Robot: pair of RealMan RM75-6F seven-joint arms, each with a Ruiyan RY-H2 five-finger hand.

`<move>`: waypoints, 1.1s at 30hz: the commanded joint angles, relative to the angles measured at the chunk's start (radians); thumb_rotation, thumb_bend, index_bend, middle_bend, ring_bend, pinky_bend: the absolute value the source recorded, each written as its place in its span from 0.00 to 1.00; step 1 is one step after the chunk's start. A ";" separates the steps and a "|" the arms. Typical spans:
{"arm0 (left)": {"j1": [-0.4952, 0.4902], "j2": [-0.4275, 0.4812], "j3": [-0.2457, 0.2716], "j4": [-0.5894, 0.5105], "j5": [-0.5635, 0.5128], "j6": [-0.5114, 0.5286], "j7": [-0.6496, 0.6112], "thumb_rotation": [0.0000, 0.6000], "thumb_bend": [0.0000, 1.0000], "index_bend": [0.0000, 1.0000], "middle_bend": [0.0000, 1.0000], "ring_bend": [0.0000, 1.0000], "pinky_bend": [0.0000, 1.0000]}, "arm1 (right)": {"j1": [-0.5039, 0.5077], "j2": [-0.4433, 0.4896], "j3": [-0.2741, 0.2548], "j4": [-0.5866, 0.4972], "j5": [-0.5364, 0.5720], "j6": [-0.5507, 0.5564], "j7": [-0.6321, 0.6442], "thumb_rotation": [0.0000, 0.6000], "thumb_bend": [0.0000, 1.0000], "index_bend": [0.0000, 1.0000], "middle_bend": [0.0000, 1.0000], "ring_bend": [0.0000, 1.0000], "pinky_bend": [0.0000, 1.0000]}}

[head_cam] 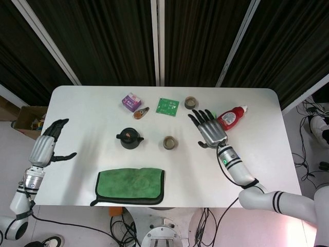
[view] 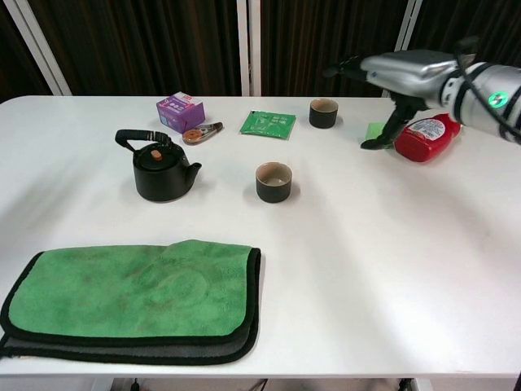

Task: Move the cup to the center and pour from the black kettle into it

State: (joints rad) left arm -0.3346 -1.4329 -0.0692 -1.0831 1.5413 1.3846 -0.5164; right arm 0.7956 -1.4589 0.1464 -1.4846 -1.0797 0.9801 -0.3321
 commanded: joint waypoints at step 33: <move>-0.343 0.017 -0.035 -0.242 -0.003 -0.403 0.320 1.00 0.02 0.14 0.20 0.15 0.18 | -0.529 0.315 -0.077 -0.054 -0.375 0.501 0.595 1.00 0.18 0.00 0.00 0.00 0.00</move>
State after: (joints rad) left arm -0.6725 -1.4130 -0.1020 -1.3230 1.5426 0.9869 -0.1983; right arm 0.2679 -1.1421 0.0675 -1.5410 -1.4532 1.4827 0.2668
